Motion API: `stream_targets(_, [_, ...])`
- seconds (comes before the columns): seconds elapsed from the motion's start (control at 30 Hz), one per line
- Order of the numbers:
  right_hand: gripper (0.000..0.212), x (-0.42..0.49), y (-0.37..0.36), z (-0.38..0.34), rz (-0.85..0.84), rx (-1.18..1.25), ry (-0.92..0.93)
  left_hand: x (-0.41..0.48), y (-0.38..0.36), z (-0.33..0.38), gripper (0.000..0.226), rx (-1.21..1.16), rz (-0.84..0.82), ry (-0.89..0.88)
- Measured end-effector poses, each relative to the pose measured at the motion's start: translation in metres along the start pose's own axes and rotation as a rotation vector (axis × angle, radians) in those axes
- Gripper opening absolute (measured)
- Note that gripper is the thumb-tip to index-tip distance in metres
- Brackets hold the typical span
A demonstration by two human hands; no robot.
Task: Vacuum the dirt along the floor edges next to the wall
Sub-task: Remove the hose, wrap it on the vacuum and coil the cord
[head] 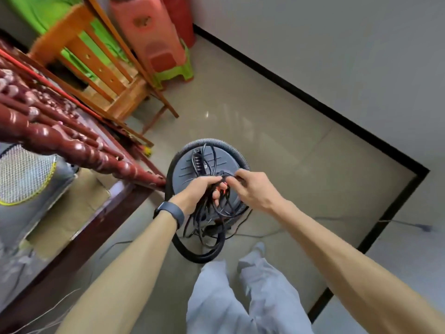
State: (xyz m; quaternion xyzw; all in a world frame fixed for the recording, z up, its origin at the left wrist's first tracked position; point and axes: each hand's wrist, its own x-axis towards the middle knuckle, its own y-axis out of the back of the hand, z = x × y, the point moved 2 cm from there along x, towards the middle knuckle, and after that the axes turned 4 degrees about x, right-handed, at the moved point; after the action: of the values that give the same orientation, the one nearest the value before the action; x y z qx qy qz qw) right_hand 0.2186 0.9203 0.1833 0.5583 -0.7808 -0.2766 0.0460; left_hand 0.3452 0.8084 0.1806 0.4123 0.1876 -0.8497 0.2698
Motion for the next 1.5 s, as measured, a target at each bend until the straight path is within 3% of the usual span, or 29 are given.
stream_targets(0.13, [0.026, 0.024, 0.031, 0.019, 0.089, 0.110, -0.127, -0.013, 0.008, 0.017, 0.029, 0.237, -0.041, -0.066])
stream_targets(0.23, [0.039, 0.026, 0.031, 0.022, 0.091, 0.275, -0.236, -0.018, 0.020, 0.038, 0.030, 0.043, 0.086, -0.160])
stream_targets(0.33, [0.066, 0.017, 0.010, 0.027, -0.048, 0.245, -0.295, -0.026, 0.032, 0.059, 0.029, -0.046, 0.077, -0.212])
stream_targets(0.43, [0.063, 0.008, -0.015, 0.039, -0.085, 0.221, -0.364, -0.029, 0.044, 0.067, 0.036, 0.059, -0.014, -0.129])
stream_targets(0.53, [0.100, 0.014, -0.032, 0.037, -0.090, 0.513, -0.403, -0.022, 0.056, 0.059, 0.040, 0.125, -0.170, 0.025])
stream_targets(0.57, [0.099, 0.019, -0.037, 0.031, -0.132, 0.597, -0.405, -0.017, 0.059, 0.053, 0.038, 0.092, -0.242, 0.066])
stream_targets(0.63, [0.075, 0.028, -0.045, 0.022, -0.257, 0.740, -0.411, -0.003, 0.064, 0.039, 0.032, -0.051, -0.372, 0.126])
stream_targets(0.67, [0.061, 0.033, -0.048, 0.019, -0.301, 0.770, -0.428, 0.005, 0.068, 0.030, 0.029, -0.123, -0.398, 0.146])
stream_targets(0.73, [0.057, 0.042, -0.053, 0.022, -0.277, 0.734, -0.447, 0.021, 0.079, 0.014, 0.024, -0.188, -0.395, 0.166])
stream_targets(0.8, [0.056, 0.051, -0.059, 0.029, -0.167, 0.618, -0.474, 0.037, 0.088, 0.000, 0.018, -0.080, -0.316, 0.118])
stream_targets(0.87, [0.037, 0.064, -0.065, 0.039, -0.016, 0.530, -0.483, 0.057, 0.100, -0.010, 0.017, 0.141, -0.111, -0.001])
stream_targets(0.9, [0.037, 0.075, -0.067, 0.044, 0.050, 0.500, -0.482, 0.068, 0.107, -0.012, 0.021, 0.205, 0.009, -0.059])
stream_targets(1.0, [0.041, 0.115, -0.079, 0.065, 0.190, 0.447, -0.512, 0.106, 0.129, -0.016, 0.068, 0.264, 0.256, -0.108])
stream_targets(1.03, [0.041, 0.130, -0.085, 0.073, 0.225, 0.415, -0.516, 0.119, 0.136, -0.016, 0.071, 0.318, 0.308, -0.103])
stream_targets(1.13, [0.034, 0.162, -0.109, 0.104, 0.274, 0.225, -0.575, 0.161, 0.151, -0.029, 0.065, 0.590, 0.416, -0.085])
stream_targets(1.2, [0.029, 0.169, -0.129, 0.124, 0.266, 0.129, -0.602, 0.185, 0.154, -0.049, 0.082, 0.745, 0.460, -0.026])
stream_targets(1.27, [0.047, 0.165, -0.156, 0.145, 0.165, -0.075, -0.650, 0.204, 0.156, -0.073, 0.090, 0.743, 0.446, 0.034])
stream_targets(1.33, [0.060, 0.153, -0.176, 0.158, 0.112, -0.174, -0.767, 0.216, 0.157, -0.083, 0.082, 0.681, 0.460, 0.011])
stream_targets(1.5, [0.077, 0.139, -0.187, 0.176, 0.239, -0.096, -0.655, 0.228, 0.144, -0.083, 0.090, 0.715, 0.567, -0.036])
